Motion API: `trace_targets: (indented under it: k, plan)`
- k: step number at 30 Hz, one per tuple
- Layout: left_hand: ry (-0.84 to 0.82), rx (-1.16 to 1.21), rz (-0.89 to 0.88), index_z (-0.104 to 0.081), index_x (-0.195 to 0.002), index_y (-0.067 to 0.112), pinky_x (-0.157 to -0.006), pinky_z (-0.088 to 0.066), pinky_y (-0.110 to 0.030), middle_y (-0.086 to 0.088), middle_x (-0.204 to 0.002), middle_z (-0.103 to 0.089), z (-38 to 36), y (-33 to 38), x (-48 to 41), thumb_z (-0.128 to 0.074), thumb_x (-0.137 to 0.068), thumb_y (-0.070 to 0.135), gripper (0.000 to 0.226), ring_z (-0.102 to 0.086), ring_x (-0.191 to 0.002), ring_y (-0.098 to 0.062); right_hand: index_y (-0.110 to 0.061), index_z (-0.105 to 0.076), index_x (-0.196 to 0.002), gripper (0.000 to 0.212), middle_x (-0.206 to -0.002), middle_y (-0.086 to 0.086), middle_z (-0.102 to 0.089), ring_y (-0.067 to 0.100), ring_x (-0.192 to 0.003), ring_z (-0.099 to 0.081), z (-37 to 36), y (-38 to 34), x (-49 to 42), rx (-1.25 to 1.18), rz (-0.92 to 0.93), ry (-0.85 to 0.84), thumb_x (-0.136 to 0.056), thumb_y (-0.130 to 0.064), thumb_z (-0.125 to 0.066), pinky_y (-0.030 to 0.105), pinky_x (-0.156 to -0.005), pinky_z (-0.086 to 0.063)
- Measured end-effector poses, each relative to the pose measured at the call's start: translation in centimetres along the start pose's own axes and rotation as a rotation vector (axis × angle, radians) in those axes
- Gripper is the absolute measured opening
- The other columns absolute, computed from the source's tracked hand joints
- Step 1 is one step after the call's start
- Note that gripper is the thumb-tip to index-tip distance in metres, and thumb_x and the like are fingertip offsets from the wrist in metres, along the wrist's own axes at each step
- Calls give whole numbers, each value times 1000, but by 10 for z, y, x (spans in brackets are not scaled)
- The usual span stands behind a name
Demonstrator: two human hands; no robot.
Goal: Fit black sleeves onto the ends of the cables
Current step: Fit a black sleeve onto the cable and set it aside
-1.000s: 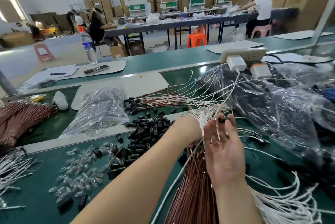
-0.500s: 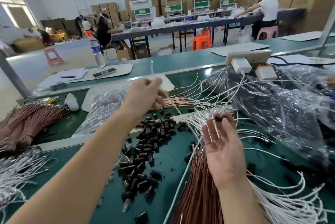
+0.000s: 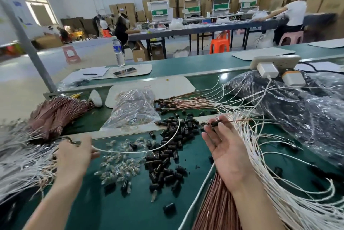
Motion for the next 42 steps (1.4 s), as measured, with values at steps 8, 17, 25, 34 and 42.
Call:
trace_targets:
  k: [8, 17, 25, 34, 42]
  plan:
    - [-302, -582, -746, -54, -138, 19, -105, -46, -37, 0, -130, -59, -111, 54, 89, -47, -104, 39, 40, -57, -115, -14, -14, -69, -112, 25, -107, 13, -73, 26, -98, -73, 0, 18, -1, 68, -45, 17, -90, -6, -59, 32, -84, -61]
    - [-292, -725, -829, -59, -114, 29, -104, -37, -36, 9, -119, -61, -157, 58, 97, -44, -107, 37, 18, -51, -115, -16, -8, -73, -107, 25, -102, 14, -74, 25, -93, -75, 4, 23, -1, 103, -54, 95, -98, 4, -53, 30, -82, -62]
    - [-350, -124, -971, -56, -110, 36, -78, -53, -34, 23, -104, -53, -99, 30, 133, -48, -102, 34, 11, -60, -91, -9, -4, -68, -120, 25, -105, 14, -73, 23, -93, -73, 1, 29, 1, 98, -143, 60, -98, -3, -55, 30, -81, -62]
    - [-344, -16, -967, -56, -108, 36, -74, -53, -39, 20, -103, -54, -98, 27, 132, -50, -102, 29, 12, -61, -90, -12, -18, -72, -84, 17, -90, 10, -66, 20, -79, -65, -20, 58, 16, 292, -383, -188, -84, -9, -58, 31, -72, -58]
    - [-352, -9, -945, -58, -108, 33, -76, -53, -39, 21, -102, -55, -99, 28, 130, -55, -101, 20, 15, -61, -90, -12, -6, -70, -112, 21, -94, 12, -68, 20, -82, -66, -29, 54, 20, 296, -362, -222, -94, -14, -62, 31, -79, -57]
Point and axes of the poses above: each hand's wrist, its own x-axis away from the middle knuckle, its own z-axis out of the back of the hand, y = z × x, the point moved 7 cm from there along -x, towards the middle knuckle
